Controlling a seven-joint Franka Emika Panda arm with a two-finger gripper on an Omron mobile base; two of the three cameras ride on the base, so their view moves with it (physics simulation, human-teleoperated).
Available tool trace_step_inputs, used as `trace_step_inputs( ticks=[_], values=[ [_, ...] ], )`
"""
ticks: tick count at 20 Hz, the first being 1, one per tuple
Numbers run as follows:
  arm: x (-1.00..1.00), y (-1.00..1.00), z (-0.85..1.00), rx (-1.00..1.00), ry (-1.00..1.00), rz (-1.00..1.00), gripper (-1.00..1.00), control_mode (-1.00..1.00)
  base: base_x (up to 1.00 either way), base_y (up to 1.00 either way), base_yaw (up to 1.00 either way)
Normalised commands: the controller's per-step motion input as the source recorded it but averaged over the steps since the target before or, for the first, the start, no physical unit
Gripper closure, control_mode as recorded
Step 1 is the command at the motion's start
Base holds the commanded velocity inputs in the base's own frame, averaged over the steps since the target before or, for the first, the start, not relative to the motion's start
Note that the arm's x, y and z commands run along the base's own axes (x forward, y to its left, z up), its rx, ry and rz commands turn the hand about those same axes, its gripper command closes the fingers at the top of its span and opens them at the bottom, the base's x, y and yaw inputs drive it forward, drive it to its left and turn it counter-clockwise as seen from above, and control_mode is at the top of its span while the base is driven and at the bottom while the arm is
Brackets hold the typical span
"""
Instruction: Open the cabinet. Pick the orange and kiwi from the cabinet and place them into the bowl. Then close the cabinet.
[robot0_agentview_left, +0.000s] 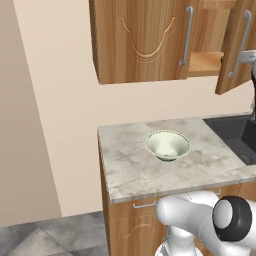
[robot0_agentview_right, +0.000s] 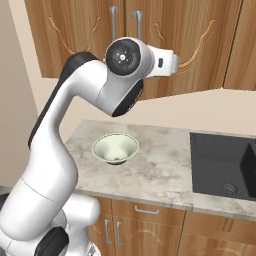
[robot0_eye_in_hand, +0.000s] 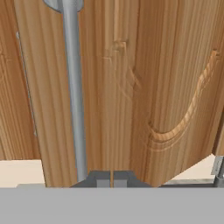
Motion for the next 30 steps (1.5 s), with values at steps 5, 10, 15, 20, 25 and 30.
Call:
trace_step_inputs(
  ticks=[5,10,15,20,25,30],
  values=[
    [-0.06,-0.04,0.00,0.00,0.00,0.00,1.00,-1.00,0.00,0.00,0.00],
    [-0.04,0.02,0.00,0.00,0.00,0.00,1.00,-1.00,0.00,0.00,0.00],
    [-0.11,0.42,0.00,-0.02,-0.02,-0.03,1.00,-1.00,0.00,0.00,0.00],
    [0.00,0.73,0.00,-0.05,0.00,-0.16,1.00,-1.00,0.00,0.00,0.00],
    [0.02,0.69,0.00,-0.05,0.00,-0.20,1.00,-1.00,0.00,0.00,0.00],
    [0.23,0.51,0.00,-0.02,0.01,-0.22,1.00,-1.00,0.00,0.00,0.00]
  ],
)
